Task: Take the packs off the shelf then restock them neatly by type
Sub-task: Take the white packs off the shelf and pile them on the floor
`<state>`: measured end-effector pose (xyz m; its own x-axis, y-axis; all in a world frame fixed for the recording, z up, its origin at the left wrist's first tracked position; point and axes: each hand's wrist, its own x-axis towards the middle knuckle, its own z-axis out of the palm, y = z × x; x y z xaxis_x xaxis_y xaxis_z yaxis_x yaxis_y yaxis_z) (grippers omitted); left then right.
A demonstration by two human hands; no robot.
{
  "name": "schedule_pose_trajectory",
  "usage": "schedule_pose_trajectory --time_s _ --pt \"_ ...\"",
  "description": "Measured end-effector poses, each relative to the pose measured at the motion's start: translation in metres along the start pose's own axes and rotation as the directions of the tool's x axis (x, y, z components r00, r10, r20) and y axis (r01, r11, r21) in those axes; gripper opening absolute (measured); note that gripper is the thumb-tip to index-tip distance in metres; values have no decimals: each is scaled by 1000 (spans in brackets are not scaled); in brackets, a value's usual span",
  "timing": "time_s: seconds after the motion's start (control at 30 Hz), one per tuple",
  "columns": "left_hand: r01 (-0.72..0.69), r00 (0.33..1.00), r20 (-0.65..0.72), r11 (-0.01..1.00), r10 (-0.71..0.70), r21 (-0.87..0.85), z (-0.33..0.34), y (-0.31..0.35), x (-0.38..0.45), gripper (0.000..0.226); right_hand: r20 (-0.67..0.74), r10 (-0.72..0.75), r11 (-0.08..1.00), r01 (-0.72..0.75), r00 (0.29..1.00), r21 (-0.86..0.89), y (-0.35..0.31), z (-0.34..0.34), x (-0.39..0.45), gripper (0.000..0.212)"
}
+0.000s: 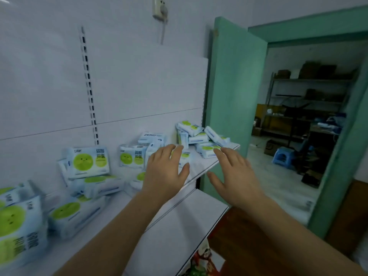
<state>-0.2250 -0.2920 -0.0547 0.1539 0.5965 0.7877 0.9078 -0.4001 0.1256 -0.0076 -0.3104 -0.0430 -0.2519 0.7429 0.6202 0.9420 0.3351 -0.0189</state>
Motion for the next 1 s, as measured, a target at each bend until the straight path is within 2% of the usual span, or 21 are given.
schedule_pose_trajectory --time_s 0.23,0.4,0.6,0.8,0.9,1.0 --pt "-57 998 17 997 58 -51 99 22 63 50 27 65 997 -64 998 -37 92 37 38 69" --pt "16 992 123 999 -21 39 160 41 108 57 29 34 999 -34 999 -6 162 74 80 67" --pt "79 983 154 985 -103 150 224 46 158 58 98 -65 997 60 993 48 244 115 143 67" --pt "136 969 171 960 -181 246 270 27 198 52 114 -145 983 130 983 129 277 164 212 62" --pt "157 959 182 945 -215 287 290 4 216 49 120 -201 972 182 972 150 287 196 252 50" --pt "188 946 204 939 -253 289 309 -25 238 46 163 -260 961 239 952 138 295 224 295 53"
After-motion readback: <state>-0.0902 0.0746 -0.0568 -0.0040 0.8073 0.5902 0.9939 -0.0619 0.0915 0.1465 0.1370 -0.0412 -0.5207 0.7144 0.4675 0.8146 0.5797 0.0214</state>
